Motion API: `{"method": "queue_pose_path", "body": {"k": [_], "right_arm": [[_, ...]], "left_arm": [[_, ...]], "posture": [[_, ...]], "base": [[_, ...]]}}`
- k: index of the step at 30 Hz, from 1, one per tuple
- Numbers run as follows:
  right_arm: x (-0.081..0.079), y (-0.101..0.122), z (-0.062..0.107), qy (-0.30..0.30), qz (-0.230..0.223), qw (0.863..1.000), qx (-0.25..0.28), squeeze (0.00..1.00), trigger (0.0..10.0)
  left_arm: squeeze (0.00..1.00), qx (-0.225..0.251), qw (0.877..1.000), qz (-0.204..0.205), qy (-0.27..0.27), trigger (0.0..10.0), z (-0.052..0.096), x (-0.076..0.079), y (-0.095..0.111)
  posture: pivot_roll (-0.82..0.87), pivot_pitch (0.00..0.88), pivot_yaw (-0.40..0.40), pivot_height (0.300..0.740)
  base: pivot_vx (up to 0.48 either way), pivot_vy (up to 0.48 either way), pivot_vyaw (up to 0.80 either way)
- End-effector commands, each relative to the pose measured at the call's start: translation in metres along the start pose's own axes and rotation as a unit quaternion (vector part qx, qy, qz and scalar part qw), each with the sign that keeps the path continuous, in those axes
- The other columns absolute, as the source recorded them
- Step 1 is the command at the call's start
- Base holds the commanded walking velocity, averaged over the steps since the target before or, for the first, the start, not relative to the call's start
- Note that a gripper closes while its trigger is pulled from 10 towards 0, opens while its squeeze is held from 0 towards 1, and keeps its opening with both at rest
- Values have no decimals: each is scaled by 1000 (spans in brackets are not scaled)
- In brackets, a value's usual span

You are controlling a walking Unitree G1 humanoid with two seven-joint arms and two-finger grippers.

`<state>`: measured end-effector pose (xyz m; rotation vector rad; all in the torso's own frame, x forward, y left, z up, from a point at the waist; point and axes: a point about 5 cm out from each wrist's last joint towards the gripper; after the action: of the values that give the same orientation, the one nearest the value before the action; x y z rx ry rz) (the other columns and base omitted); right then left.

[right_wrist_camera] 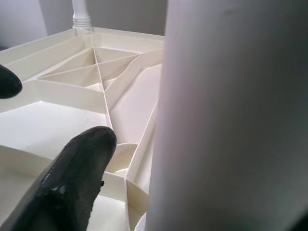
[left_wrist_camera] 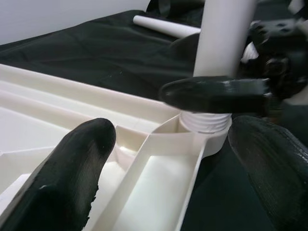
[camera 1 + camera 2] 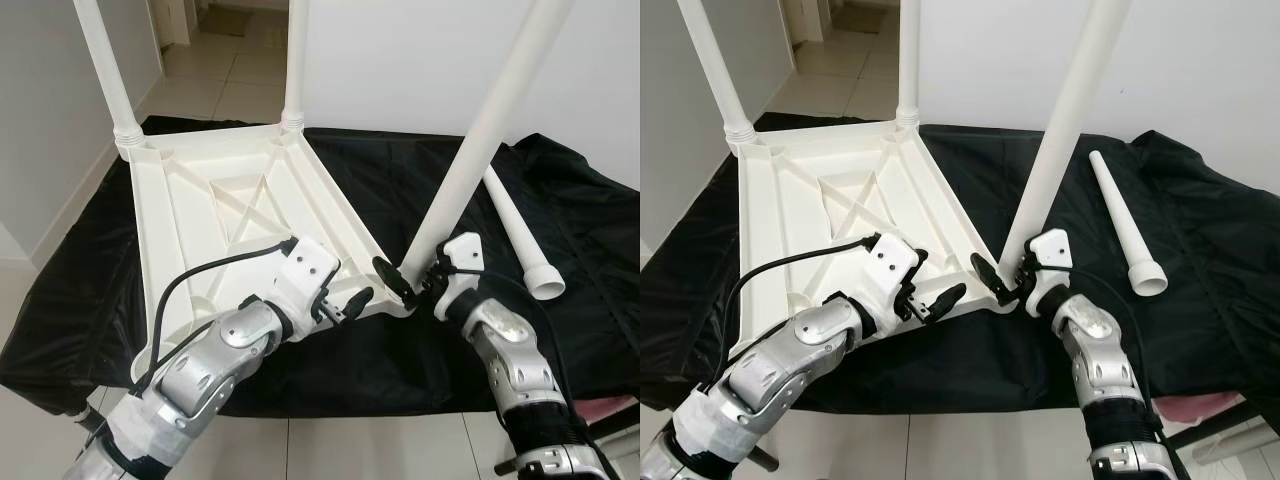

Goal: Building children table

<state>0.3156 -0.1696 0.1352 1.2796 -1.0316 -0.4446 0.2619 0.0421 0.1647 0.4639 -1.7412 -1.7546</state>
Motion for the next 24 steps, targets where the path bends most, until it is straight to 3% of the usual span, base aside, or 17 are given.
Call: {"method": "queue_pose_path", "body": {"k": [1,2,13,14,15,16,19,24], "right_arm": [[-2,-6,1,13,11,1000,-12,0,1882],[-2,-8,2,14,9,1000,-15,0,0],[2,-18,9,6,-12,1000,-16,0,0],[2,-19,9,3,-19,1000,-17,0,1529],[1,-19,9,2,-25,1000,-17,0,1529],[1,-18,10,0,-29,999,-15,0,10000],[1,-17,10,-12,-32,999,-13,0,10000],[2,-22,10,-49,-24,997,-53,0,10000]], "left_arm": [[0,-11,999,-10,-46,10000,-1,4,0],[0,-10,999,-16,-44,10000,-1,3,0],[0,-7,999,-28,-39,10000,-1,4,-1],[0,-6,999,-29,-39,10000,-2,4,-1],[0,-6,999,-29,-39,10000,-2,4,-1],[0,-6,999,-30,-39,10000,-3,5,-2],[0,-5,999,-30,-39,10000,-3,5,-2],[0,-7,999,-31,-39,10000,-3,5,-3]], "posture": [[12,0,-75,740],[11,0,-77,740],[2,0,-79,740],[-2,0,-78,740],[-2,0,-78,740],[-3,0,-80,740],[-6,0,-79,740],[-7,1,-81,740]], "base": [[0,0,0],[0,0,0],[0,0,0],[0,0,0],[0,0,0],[0,0,0],[0,0,0],[0,0,0]]}}
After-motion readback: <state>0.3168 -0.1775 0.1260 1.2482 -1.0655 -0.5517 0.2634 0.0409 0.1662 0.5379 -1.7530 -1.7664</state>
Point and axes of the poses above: a point about 5 cm out from each wrist's last joint towards the gripper, its own z axis pointing back from the gripper into the wrist, its own y axis along the axis of the wrist's last joint, x = y × z, and after that the axes turned 15 degrees about z, right-handed
